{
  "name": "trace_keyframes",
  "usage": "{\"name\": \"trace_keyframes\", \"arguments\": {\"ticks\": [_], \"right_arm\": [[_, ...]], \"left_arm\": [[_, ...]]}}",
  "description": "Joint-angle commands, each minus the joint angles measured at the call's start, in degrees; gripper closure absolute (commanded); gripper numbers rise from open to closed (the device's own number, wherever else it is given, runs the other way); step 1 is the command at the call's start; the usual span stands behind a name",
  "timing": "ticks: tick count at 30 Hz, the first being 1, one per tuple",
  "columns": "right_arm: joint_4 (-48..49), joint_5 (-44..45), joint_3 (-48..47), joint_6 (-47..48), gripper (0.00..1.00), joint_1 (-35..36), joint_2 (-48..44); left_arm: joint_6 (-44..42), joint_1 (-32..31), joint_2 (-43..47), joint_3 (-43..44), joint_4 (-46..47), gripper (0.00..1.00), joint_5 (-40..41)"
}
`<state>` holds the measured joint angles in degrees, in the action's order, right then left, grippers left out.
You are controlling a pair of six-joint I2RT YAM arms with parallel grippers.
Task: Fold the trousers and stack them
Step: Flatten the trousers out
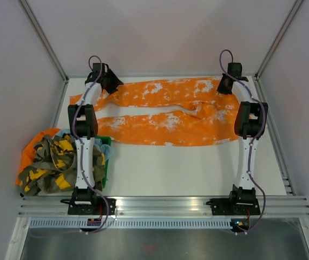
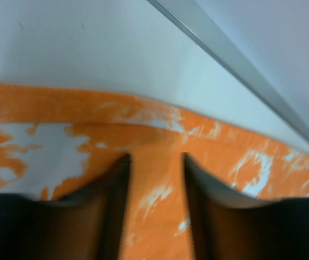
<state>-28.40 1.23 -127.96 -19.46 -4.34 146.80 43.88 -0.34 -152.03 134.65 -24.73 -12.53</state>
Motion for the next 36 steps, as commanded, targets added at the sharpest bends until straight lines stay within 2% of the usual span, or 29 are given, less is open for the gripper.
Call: {"name": "trace_keyframes", "arguments": {"ticks": [1, 2, 3, 4, 6, 10, 11, 13, 17, 25, 31, 36], "right_arm": [[1.7, -1.3, 5.1, 3.4, 0.95, -1.1, -8.0], [2.2, -3.0, 5.6, 3.8, 0.90, -1.1, -11.6], [2.5, -3.5, 6.5, 4.1, 0.85, -1.0, -13.2], [2.6, -4.4, 6.8, 4.3, 0.80, -0.9, -14.7], [2.6, -5.0, 7.5, 4.9, 0.63, -1.0, -17.8], [-1.0, -8.1, 6.9, 6.9, 0.29, -0.9, -19.5], [-2.3, -8.3, 7.3, 7.2, 0.15, -1.0, -19.7], [-2.4, -8.0, 9.8, 7.7, 0.07, -1.0, -20.6], [-2.4, -6.2, 15.8, 8.6, 0.02, -0.9, -21.8], [-1.2, -5.0, 23.4, 8.0, 0.02, -0.7, -24.9], [-1.0, -4.9, 26.1, 7.7, 0.02, 0.2, -26.2], [-1.1, -4.2, 27.4, 7.6, 0.02, 0.2, -26.5]], "left_arm": [[-11.8, 0.3, 16.4, -2.6, 4.1, 0.35, -1.7], [-14.3, 0.3, 19.1, -4.4, 3.1, 0.24, 0.0], [-18.3, 0.3, 21.7, -5.2, 2.2, 0.06, 5.1], [-20.0, 0.3, 23.9, -6.1, 1.3, 0.04, 8.0], [-24.6, 0.3, 28.6, -8.4, -1.1, 0.03, 14.2], [-29.6, 0.3, 28.2, -6.9, -10.3, 0.02, 15.8], [-30.8, 0.3, 27.5, -6.7, -12.1, 0.01, 16.2], [-32.2, 0.3, 25.2, -6.9, -16.4, 0.00, 18.0], [-36.3, 0.3, 19.5, -6.8, -20.1, 0.00, 20.3], [-38.2, 0.3, 14.8, -8.2, -21.2, 0.00, 23.3], [-35.1, 0.3, 10.9, -8.1, -21.7, 0.00, 22.7], [-34.9, 2.4, 7.3, -6.8, -22.0, 0.00, 18.3]]}}
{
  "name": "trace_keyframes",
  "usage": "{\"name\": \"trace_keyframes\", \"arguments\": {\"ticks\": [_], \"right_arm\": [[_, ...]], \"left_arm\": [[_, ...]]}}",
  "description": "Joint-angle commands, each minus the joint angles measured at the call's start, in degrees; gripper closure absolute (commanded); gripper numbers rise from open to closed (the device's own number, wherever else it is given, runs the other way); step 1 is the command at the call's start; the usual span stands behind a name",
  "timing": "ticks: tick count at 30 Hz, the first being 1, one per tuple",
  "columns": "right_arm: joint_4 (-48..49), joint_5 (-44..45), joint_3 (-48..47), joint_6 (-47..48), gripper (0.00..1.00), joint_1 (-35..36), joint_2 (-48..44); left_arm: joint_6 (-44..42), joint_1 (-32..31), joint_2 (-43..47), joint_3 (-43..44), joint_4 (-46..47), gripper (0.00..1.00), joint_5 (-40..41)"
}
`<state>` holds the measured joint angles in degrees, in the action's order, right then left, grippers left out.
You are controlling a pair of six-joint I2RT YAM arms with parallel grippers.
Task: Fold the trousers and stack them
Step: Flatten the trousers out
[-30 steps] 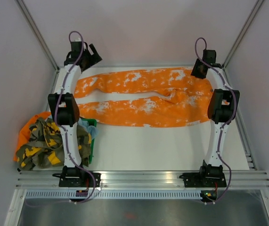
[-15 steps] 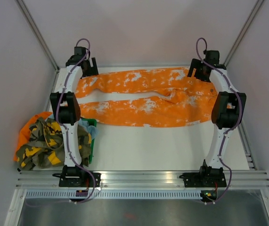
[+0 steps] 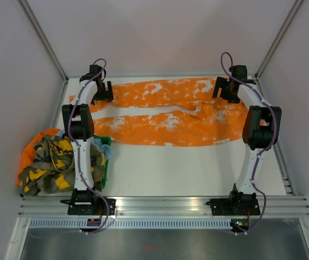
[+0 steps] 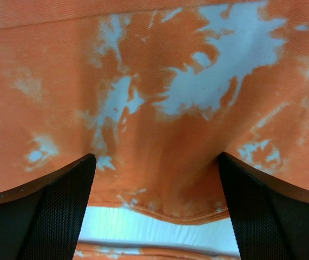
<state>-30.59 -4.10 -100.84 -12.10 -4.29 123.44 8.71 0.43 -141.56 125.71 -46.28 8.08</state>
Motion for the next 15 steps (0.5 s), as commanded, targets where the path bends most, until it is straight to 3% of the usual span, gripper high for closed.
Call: {"name": "trace_keyframes", "arguments": {"ticks": [1, 7, 12, 15], "right_arm": [[0.8, 1.7, 0.3, 0.2, 0.02, 0.3, -2.9], [0.3, 2.3, 1.3, -0.6, 0.02, 0.4, -3.3], [-0.5, 3.7, 2.0, -1.0, 0.02, 0.8, -3.2], [-0.4, 5.0, 1.8, -1.7, 0.02, 1.2, -2.9]], "left_arm": [[-1.3, 1.9, -3.9, 3.6, -0.7, 0.00, -2.9], [-4.1, 4.6, -7.5, 6.9, -0.2, 0.00, -2.1], [-2.4, 6.8, -10.0, 14.2, -0.6, 0.00, -7.3], [-2.4, 6.8, -9.0, 13.6, 3.3, 0.00, -9.6]]}}
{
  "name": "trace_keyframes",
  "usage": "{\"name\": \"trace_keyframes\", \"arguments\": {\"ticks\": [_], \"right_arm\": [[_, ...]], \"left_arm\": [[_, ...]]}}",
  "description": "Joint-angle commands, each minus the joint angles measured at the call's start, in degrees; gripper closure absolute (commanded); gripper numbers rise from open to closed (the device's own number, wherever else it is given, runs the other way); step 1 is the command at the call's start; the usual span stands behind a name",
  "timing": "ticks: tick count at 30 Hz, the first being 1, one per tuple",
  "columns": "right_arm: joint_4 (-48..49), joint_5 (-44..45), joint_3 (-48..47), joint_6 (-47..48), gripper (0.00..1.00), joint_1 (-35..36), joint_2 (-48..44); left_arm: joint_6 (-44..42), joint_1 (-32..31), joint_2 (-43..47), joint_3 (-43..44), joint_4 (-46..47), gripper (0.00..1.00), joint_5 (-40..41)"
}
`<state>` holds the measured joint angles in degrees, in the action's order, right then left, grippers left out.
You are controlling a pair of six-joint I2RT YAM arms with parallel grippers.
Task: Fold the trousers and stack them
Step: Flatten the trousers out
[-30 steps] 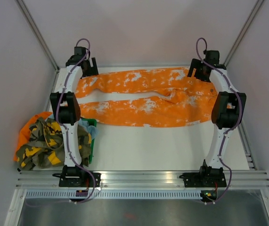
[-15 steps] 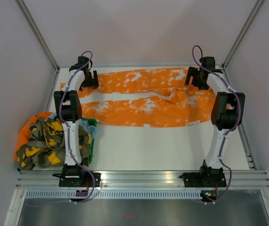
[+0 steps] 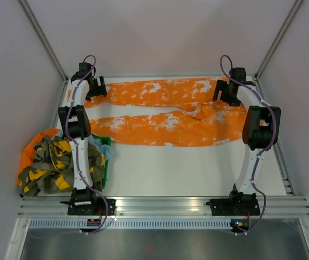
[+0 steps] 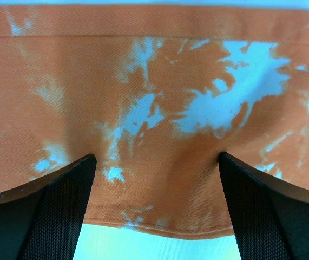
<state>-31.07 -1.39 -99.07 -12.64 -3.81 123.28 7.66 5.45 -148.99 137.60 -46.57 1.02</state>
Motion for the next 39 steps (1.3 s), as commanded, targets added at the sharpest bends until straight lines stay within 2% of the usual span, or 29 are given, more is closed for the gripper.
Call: {"name": "trace_keyframes", "arguments": {"ticks": [1, 6, 11, 17, 27, 33, 39], "right_arm": [[0.3, 2.4, 0.0, -1.7, 0.02, 0.7, -2.6], [0.7, 2.2, -0.9, -2.7, 0.02, 1.6, -1.4], [0.9, 2.4, -2.0, -3.1, 0.02, 2.0, -0.3], [0.4, 3.3, -3.4, -2.6, 0.02, 2.1, -0.1], [1.0, 2.3, -2.8, -3.4, 0.02, 2.5, 0.5], [1.4, 2.3, -0.9, -3.4, 0.02, 2.8, -0.2], [2.2, 1.6, -0.6, -3.7, 0.02, 2.9, -0.2]], "left_arm": [[-1.3, 1.8, -1.6, 1.9, 5.8, 0.00, -4.1], [0.3, 2.5, -1.7, 2.1, 10.4, 0.00, -7.4], [7.5, 5.9, -4.0, 2.9, 10.5, 0.00, -12.7], [6.5, 6.7, -4.1, 4.8, 5.6, 0.00, -8.1], [2.4, 6.3, 8.4, -0.1, 8.0, 0.00, 2.2], [-3.1, 5.4, 10.8, -1.4, 5.8, 0.01, 9.4], [-3.7, 5.4, 6.3, -2.6, -0.4, 0.05, 5.8]]}}
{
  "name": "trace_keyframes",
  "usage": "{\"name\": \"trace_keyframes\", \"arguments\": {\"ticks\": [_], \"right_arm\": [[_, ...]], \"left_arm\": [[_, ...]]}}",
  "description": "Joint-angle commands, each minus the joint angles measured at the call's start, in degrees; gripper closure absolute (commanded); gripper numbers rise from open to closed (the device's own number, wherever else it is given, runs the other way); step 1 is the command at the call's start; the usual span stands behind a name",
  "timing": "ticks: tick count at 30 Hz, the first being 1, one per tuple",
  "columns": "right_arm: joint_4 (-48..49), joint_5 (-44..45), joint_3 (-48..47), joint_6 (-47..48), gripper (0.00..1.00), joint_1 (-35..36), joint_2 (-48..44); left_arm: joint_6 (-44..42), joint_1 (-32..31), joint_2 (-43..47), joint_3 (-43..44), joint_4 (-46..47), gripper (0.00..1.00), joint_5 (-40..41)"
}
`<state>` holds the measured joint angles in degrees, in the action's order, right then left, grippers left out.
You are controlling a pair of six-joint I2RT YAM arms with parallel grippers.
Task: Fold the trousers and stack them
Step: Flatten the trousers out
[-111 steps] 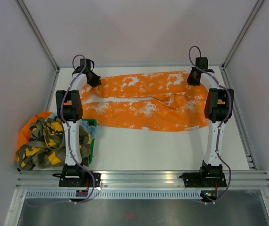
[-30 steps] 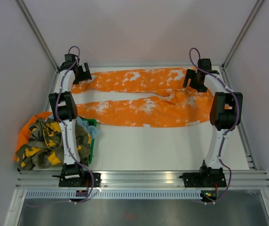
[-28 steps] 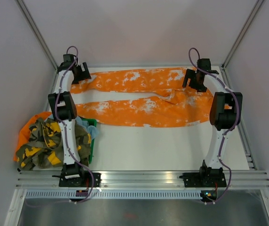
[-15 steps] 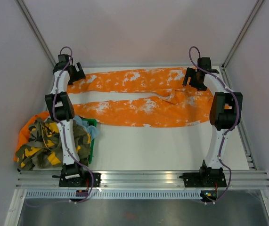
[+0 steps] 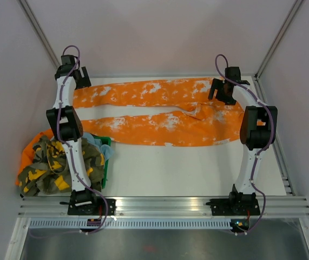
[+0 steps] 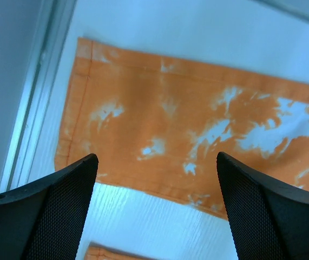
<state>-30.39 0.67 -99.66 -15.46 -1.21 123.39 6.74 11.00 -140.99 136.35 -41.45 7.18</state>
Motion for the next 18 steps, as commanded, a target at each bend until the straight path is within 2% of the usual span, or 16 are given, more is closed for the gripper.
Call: {"name": "trace_keyframes", "arguments": {"ticks": [1, 6, 15, 18], "right_arm": [[1.5, -0.5, 0.2, -0.9, 0.02, 0.4, -0.3], [1.7, -0.2, 1.1, -0.5, 0.02, 0.4, -1.1], [3.1, -0.2, 3.9, -1.2, 0.02, 0.9, -2.2], [2.9, 0.5, 3.9, -1.3, 0.02, 0.9, -2.0]], "left_arm": [[-2.4, -0.2, -3.0, -1.9, -6.7, 0.05, -0.8], [0.1, 0.0, -6.0, -2.1, -8.6, 0.02, -2.3], [6.2, 0.1, -13.8, 6.8, -10.5, 0.00, -6.9], [7.1, 0.1, -13.2, 6.4, -8.1, 0.00, -8.3]]}}
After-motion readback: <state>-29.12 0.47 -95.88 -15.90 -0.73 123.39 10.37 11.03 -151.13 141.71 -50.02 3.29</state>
